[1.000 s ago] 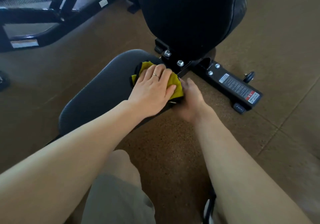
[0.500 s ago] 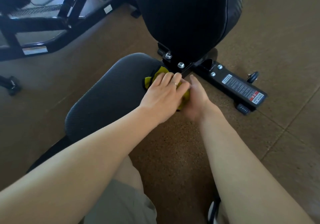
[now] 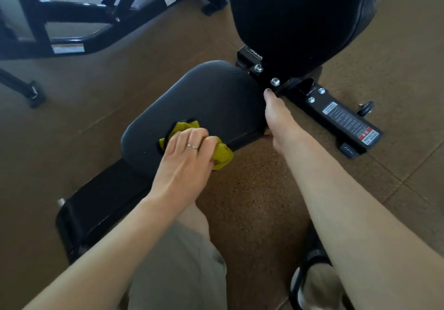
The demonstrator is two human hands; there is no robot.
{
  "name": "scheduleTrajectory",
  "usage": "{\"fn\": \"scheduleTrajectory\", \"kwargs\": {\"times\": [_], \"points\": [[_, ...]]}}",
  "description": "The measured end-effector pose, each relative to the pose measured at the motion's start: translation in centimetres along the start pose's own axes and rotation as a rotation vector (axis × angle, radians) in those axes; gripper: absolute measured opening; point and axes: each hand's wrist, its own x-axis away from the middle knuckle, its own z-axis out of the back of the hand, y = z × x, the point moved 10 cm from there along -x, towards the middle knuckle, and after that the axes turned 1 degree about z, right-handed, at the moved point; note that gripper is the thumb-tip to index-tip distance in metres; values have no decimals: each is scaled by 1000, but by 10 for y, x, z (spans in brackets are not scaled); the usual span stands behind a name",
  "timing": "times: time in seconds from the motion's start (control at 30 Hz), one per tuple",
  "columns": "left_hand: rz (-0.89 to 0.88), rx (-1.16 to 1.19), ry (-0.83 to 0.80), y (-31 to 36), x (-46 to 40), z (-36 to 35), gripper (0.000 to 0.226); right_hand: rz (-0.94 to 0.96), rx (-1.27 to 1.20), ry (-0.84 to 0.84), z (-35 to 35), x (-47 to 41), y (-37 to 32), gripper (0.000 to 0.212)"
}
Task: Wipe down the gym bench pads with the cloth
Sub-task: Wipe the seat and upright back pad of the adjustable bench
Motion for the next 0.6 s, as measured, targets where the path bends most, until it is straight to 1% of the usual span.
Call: {"fn": "scheduleTrajectory", "kwargs": {"times": [0.1, 0.17, 0.27, 0.33, 0.37, 0.5, 0.57, 0.6], "points": [[28, -34, 2, -8, 7, -1, 31, 53, 278, 113, -8, 15, -1, 70], [38, -17, 13, -1, -8, -5, 27, 67, 365, 158, -13, 25, -3, 72], [66, 54, 25, 15, -49, -11, 28, 63, 498, 213, -12, 24, -12, 72], [96, 74, 17, 24, -66, -16, 30, 46, 581, 216, -6, 19, -19, 70], [94, 89, 16, 26, -66, -16, 31, 41, 621, 214, -3, 17, -23, 72], [13, 127, -14, 4, -9, -2, 36, 58, 793, 168, -7, 15, -28, 85], [53, 153, -12, -26, 19, 6, 33, 153, 957, 207, -12, 17, -31, 88], [88, 162, -21, -40, 27, 8, 31, 232, 1064, 231, -19, 19, -34, 86]]}}
